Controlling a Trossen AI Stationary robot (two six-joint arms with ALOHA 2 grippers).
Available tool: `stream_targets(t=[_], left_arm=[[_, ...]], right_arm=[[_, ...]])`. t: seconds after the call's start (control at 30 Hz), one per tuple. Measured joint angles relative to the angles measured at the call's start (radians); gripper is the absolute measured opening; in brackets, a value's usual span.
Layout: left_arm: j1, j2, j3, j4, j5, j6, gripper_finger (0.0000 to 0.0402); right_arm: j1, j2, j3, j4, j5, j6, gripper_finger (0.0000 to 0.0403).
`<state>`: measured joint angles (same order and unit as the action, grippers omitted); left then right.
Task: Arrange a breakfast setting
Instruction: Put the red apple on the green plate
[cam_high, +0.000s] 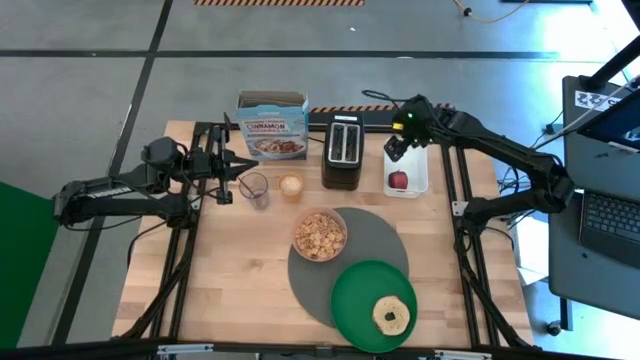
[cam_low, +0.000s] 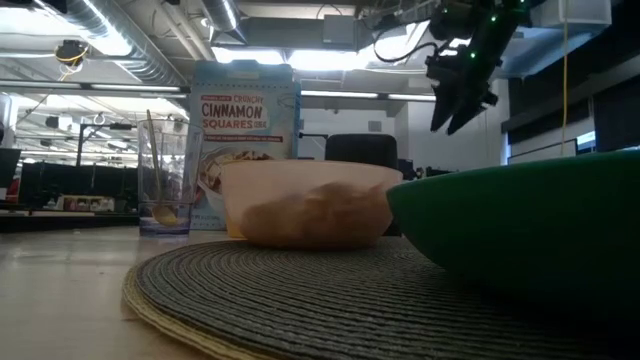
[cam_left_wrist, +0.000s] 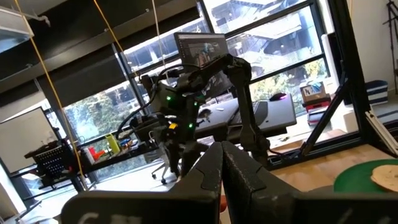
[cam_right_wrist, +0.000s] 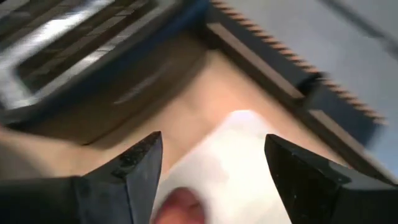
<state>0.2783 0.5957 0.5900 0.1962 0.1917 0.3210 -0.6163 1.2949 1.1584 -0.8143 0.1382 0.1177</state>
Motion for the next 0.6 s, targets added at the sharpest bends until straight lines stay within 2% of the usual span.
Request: stream_targets(t=[0.17, 0.6], left_arm=[[0.0, 0.0, 0.0, 0.0, 0.0, 0.0, 0.0], [0.0, 0.0, 0.0, 0.007, 0.0, -0.003, 0.0]], right_arm=[[0.001, -0.001, 0.0, 0.002, -0.142, -0.018, 0.0262], [0.001, -0.001, 0.0, 0.004, -0.143, -0.019, 0.0264]])
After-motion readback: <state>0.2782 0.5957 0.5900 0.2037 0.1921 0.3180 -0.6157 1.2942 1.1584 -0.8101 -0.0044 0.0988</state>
